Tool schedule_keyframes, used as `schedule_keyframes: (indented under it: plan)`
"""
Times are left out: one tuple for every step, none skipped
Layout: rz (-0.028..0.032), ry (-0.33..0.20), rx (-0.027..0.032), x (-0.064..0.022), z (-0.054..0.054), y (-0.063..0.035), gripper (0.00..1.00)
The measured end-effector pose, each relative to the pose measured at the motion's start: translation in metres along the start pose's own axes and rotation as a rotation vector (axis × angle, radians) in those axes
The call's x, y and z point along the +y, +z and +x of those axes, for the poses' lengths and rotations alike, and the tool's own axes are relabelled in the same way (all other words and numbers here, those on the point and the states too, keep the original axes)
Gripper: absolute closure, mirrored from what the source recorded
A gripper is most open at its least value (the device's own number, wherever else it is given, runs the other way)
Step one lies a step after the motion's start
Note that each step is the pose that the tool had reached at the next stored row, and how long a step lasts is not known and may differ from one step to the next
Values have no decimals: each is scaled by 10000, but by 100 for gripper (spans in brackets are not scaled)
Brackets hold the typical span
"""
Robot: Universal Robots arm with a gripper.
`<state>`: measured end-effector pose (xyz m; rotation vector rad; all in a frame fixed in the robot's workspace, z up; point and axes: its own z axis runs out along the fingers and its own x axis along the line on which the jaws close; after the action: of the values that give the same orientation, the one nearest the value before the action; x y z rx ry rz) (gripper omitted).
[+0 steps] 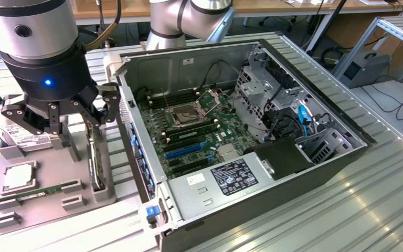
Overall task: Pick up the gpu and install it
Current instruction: 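Pick up the gpu and move the gpu toward the slot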
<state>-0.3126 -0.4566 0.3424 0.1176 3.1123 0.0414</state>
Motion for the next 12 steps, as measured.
schedule_keyframes:
  plan:
    - [0,0,0,0,0,3,46]
    - [0,0,0,0,0,5,46]
    - [1,0,1,0,0,6,46]
    - [1,0,1,0,0,8,46]
    - [1,0,1,0,0,10,46]
    - [0,0,0,0,0,12,46]
    - [0,0,0,0,0,14,46]
    - [0,0,0,0,0,16,46]
    - [0,0,0,-1,0,19,46]
    - [0,-1,0,-1,0,21,46]
    - [0,0,0,-1,1,25,46]
    - [0,0,0,-1,1,27,46]
